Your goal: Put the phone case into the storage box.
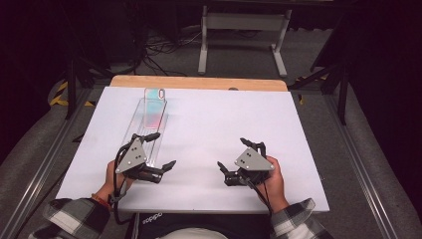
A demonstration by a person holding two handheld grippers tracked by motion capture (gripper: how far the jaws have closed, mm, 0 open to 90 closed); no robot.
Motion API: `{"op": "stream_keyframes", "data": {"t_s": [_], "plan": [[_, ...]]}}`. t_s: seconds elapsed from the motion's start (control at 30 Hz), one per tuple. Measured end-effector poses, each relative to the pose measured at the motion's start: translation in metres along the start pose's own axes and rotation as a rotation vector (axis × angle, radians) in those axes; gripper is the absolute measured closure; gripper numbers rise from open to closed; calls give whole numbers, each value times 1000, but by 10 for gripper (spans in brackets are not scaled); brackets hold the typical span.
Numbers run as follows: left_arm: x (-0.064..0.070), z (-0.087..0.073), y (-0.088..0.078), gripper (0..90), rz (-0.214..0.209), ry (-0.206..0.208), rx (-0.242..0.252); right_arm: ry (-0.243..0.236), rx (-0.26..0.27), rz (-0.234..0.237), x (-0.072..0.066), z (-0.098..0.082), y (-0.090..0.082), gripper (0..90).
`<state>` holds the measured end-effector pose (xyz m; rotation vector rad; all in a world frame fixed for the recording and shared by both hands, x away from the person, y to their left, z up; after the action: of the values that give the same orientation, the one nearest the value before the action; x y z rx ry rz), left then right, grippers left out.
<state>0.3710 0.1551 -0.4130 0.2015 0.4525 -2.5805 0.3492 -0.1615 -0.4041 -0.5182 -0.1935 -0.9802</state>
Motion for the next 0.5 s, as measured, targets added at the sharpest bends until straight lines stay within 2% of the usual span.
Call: {"op": "stream_keyframes", "data": {"t_s": [0.23, 0.33, 0.37, 0.5], "plan": [[3, -6, -6, 58, -11, -8, 0, -2, -8, -1, 2, -3, -2, 40], [3, -10, -8, 57, -14, -16, -14, -9, -11, 4, 1, -4, -3, 40], [5, -11, -8, 57, -17, -33, -13, -11, -11, 5, 1, -4, -3, 40], [7, -15, -11, 57, -8, -15, -29, -22, -14, 9, -1, -5, -3, 40]]}}
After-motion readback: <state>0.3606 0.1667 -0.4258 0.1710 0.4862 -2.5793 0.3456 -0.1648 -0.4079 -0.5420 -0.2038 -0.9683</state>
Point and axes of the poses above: each handheld gripper's, and its own axes: y roughly forward along the jaws, z roughly out of its top, x roughly to its right, the point moved 2 cm from there along y, roughly forward along the jaws, and after that the axes turned 4 degrees about -z, right-handed, at the moved point
